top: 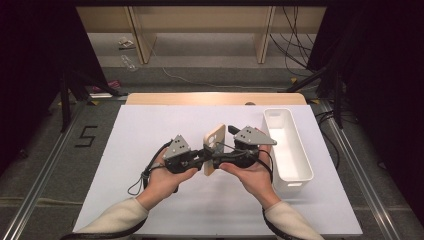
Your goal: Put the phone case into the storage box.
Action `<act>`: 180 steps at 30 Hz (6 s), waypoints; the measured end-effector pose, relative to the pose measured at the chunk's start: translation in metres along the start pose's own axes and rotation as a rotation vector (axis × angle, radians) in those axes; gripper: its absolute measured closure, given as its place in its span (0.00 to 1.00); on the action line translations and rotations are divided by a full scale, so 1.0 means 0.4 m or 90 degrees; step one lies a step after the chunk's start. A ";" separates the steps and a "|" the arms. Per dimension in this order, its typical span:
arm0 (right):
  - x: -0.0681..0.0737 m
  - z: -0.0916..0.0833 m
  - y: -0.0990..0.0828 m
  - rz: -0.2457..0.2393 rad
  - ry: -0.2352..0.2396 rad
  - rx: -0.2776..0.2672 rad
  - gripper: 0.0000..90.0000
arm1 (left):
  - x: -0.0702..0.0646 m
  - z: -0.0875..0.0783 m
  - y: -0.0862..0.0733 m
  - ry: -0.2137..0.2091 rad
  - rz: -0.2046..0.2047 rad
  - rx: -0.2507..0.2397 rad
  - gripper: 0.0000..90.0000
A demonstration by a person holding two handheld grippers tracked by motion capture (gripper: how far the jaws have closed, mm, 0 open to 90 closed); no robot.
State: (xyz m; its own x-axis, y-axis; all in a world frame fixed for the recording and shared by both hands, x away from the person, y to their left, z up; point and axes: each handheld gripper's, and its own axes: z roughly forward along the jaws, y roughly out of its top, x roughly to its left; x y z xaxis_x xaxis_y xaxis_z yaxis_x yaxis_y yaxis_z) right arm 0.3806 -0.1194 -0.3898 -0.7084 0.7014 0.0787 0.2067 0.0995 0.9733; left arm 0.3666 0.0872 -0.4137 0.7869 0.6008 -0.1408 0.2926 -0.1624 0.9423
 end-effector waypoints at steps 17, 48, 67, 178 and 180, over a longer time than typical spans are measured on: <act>-0.006 0.003 0.000 0.001 0.010 0.003 0.07 | -0.017 0.004 -0.001 -0.021 0.007 0.004 0.88; -0.008 -0.013 0.018 0.007 -0.024 -0.008 0.13 | -0.009 -0.026 0.000 -0.035 0.031 0.040 0.48; -0.029 -0.034 0.038 0.001 -0.045 -0.021 0.13 | 0.033 -0.123 -0.042 0.055 0.075 0.100 0.00; -0.182 -0.165 0.145 0.021 -0.195 -0.080 0.13 | 0.089 -0.205 -0.102 0.117 0.062 0.085 0.02; -0.185 -0.168 0.146 0.022 -0.198 -0.079 0.13 | 0.089 -0.205 -0.102 0.117 0.061 0.085 0.02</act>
State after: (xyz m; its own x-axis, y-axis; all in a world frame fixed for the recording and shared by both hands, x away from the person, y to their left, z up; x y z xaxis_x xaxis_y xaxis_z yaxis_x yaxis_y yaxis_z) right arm 0.3996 -0.2128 -0.3243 -0.4587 0.8865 0.0619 0.1306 -0.0017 0.9914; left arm 0.3382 0.1794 -0.4324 0.7060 0.7080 0.0162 0.2999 -0.3196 0.8989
